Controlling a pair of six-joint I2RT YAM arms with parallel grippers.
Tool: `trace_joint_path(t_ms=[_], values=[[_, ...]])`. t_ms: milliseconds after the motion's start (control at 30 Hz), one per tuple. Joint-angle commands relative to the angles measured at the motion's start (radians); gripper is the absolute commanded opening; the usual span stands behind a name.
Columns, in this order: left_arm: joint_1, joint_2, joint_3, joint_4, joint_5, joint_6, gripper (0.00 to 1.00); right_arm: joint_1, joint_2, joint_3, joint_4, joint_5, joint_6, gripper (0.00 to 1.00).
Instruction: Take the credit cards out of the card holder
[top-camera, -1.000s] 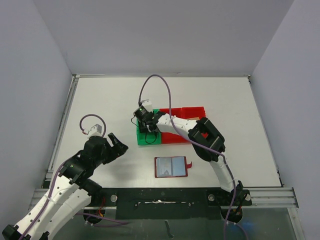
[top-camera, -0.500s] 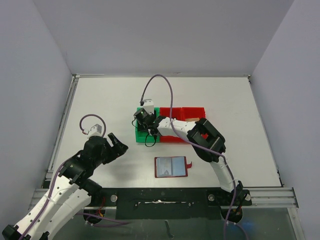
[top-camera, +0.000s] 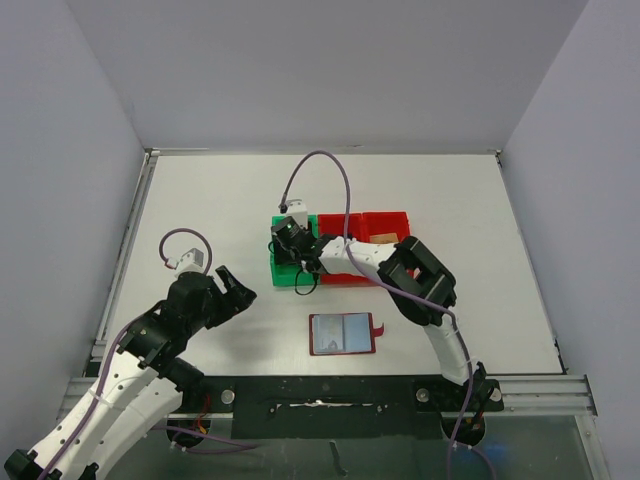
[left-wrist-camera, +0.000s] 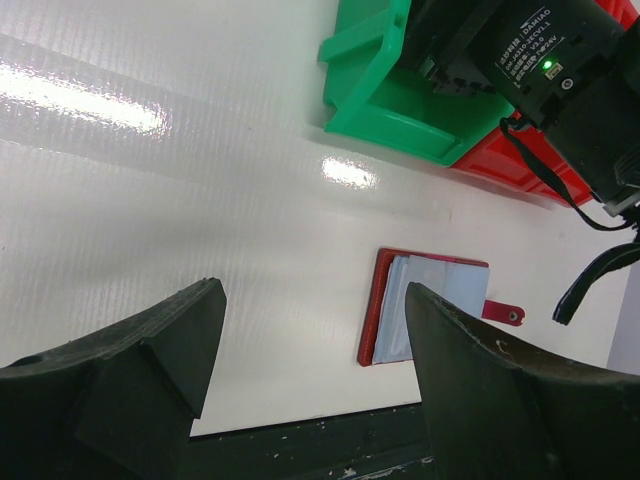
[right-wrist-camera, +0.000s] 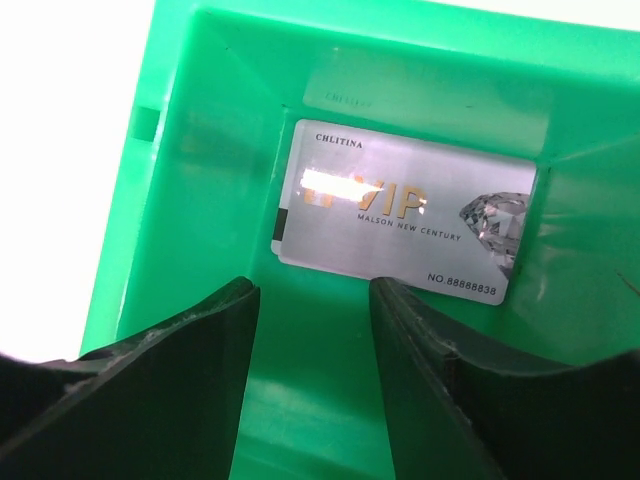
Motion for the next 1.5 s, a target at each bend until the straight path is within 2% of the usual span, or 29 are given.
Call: trace_joint_path(t_ms=[0, 267, 433, 500, 633, 933, 1133, 1467], values=[[0.001, 0.003, 0.031, 0.037, 0.005, 0.002, 0.73, -0.006, -0.051, -0.03, -0.022, -0.063, -0.032, 0.61], [0.002, 0.007, 0.033, 0.037, 0.005, 0.003, 0.73, 0.001, -0.091, 0.022, -0.092, -0.013, -0.071, 0.61], [0.002, 0.011, 0.034, 0.039, 0.005, 0.005, 0.73, 0.009, -0.067, 0.087, -0.181, 0.055, -0.065, 0.56], [0.002, 0.01, 0.036, 0.037, 0.005, 0.005, 0.73, 0.009, -0.056, 0.098, -0.195, 0.062, -0.06, 0.5], [0.002, 0.008, 0.037, 0.037, 0.005, 0.007, 0.73, 0.007, -0.044, 0.102, -0.198, 0.067, -0.05, 0.53], [0.002, 0.005, 0.039, 0.035, -0.001, 0.006, 0.73, 0.009, -0.046, 0.135, -0.211, 0.077, -0.057, 0.53], [0.002, 0.01, 0.049, 0.032, -0.008, 0.013, 0.73, 0.01, -0.078, 0.146, -0.227, 0.084, -0.069, 0.59], [0.002, 0.017, 0.057, 0.035, -0.007, 0.012, 0.73, 0.014, -0.159, 0.204, -0.29, 0.098, -0.11, 0.59]])
